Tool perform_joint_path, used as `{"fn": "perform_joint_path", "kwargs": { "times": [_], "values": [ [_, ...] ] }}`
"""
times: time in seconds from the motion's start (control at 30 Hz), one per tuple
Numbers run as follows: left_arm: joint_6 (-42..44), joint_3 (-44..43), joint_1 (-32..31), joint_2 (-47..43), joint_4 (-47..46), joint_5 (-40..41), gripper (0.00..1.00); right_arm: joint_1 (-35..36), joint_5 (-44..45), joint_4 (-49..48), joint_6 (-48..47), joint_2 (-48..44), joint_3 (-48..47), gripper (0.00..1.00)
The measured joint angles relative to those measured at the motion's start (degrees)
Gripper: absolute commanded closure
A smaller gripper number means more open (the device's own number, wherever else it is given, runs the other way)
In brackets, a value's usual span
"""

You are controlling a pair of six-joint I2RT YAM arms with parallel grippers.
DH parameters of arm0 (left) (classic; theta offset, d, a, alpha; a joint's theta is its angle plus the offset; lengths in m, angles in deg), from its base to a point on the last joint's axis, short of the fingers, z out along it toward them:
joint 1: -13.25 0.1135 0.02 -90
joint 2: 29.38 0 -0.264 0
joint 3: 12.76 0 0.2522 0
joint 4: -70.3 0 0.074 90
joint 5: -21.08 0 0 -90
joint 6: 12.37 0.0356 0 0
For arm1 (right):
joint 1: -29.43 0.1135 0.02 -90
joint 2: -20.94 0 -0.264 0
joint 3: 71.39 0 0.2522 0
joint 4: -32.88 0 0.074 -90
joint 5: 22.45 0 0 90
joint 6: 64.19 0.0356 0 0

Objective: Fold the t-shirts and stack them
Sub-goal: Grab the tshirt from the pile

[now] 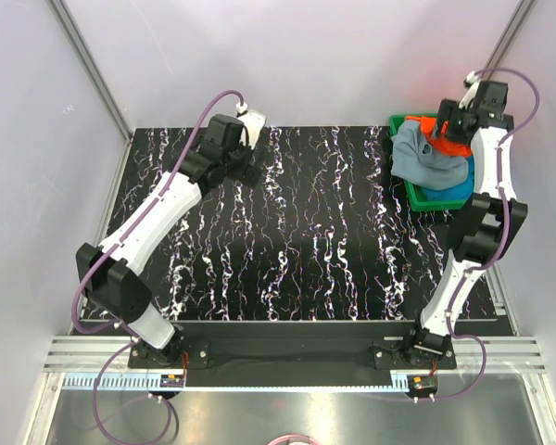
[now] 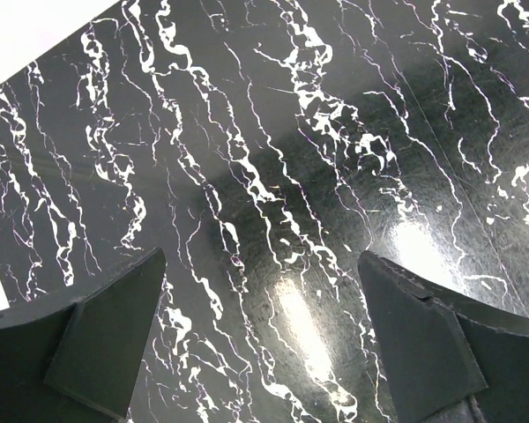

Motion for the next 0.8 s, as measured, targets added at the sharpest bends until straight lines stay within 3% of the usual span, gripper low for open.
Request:
{"fn": "perform_joint_path", "kwargs": {
  "times": [0.23, 0.3, 0.33, 0.37, 0.6, 0.8],
  "values": [
    [-0.6, 0.0, 0.3, 0.0, 0.0, -0.2, 0.01, 0.1, -0.9, -1.3, 0.1, 6.9, -15.0, 0.24],
    [-0.6, 0.0, 0.3, 0.2, 0.0, -0.2, 0.01, 0.1, -0.9, -1.7, -0.1, 8.5, -16.3, 0.46],
    [-0.6, 0.0, 0.3, 0.3, 0.0, -0.2, 0.01, 0.1, -0.9, -1.8, -0.1, 9.2, -16.5, 0.62],
    [-0.6, 0.0, 0.3, 0.4, 0.0, -0.2, 0.01, 0.1, -1.0, -1.8, 0.1, 9.7, -16.5, 1.00],
    [-0.6, -1.9, 0.3, 2.4, 0.0, -0.2, 0.01, 0.2, -2.5, -0.3, 1.1, 11.3, -17.6, 1.00],
    [-2.6, -2.6, 1.7, 2.8, 0.0, 0.4, 0.01, 0.9, -11.4, 1.2, 6.3, 10.4, -28.5, 1.00]
  ]
}}
